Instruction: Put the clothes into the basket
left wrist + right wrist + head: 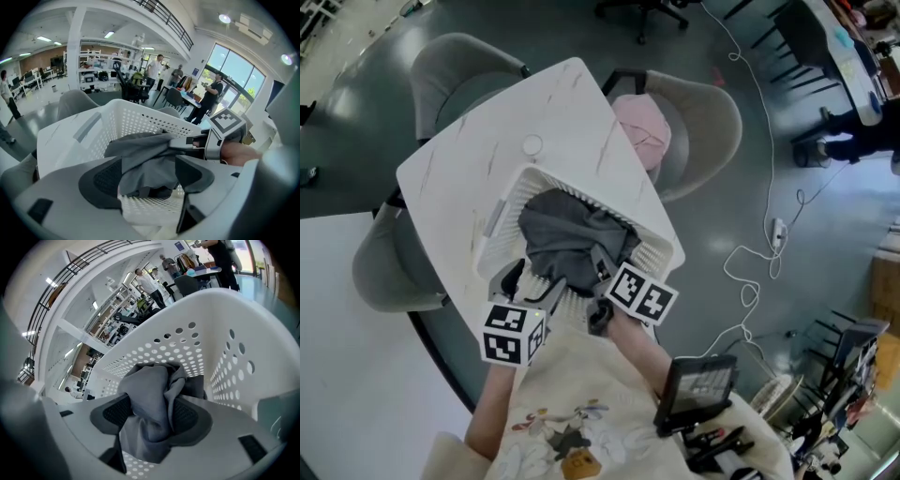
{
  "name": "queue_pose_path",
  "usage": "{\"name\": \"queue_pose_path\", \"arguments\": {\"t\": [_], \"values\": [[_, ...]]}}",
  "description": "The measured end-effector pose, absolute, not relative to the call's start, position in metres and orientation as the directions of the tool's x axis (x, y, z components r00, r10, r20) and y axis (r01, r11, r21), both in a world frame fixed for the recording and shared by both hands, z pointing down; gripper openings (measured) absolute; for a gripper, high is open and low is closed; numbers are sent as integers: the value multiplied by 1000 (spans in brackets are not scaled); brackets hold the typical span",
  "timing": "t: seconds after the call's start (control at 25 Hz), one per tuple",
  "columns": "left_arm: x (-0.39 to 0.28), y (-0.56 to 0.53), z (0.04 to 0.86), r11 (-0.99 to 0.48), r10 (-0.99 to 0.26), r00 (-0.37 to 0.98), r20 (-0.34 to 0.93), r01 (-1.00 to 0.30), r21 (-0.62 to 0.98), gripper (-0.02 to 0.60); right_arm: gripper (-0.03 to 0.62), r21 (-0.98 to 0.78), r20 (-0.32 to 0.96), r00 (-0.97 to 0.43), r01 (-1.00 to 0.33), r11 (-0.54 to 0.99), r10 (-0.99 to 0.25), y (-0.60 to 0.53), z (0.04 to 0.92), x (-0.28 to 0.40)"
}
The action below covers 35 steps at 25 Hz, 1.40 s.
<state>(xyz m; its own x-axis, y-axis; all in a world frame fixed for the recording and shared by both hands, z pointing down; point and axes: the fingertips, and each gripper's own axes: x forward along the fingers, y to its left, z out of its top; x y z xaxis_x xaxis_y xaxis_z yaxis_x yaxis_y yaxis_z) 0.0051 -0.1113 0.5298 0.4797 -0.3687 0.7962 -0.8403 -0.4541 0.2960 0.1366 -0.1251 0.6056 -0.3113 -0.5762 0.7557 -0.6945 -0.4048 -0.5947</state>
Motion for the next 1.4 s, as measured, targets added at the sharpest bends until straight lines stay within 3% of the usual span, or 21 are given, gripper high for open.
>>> {"name": "queue_pose_path", "arguments": {"t": [0.48, 0.92, 1.24, 1.4], "values": [[-11, -93, 530, -359, -396, 514, 761, -849, 387, 353, 244, -602, 735, -298, -699, -385, -609, -117, 573, 134], [-6, -98, 525, -361, -415, 554, 721, -828, 429, 351, 244, -605, 705, -293, -724, -332, -646, -110, 537, 138], [-1, -103, 527, -366, -416, 590, 692, -805, 467, 351, 242, -582, 713, -352, -779, -232, -606, -129, 570, 116], [-1, -105, 527, -342, -409, 605, 683, -796, 500, 351, 188, -552, 734, -357, -809, -201, -578, -135, 594, 108]]}}
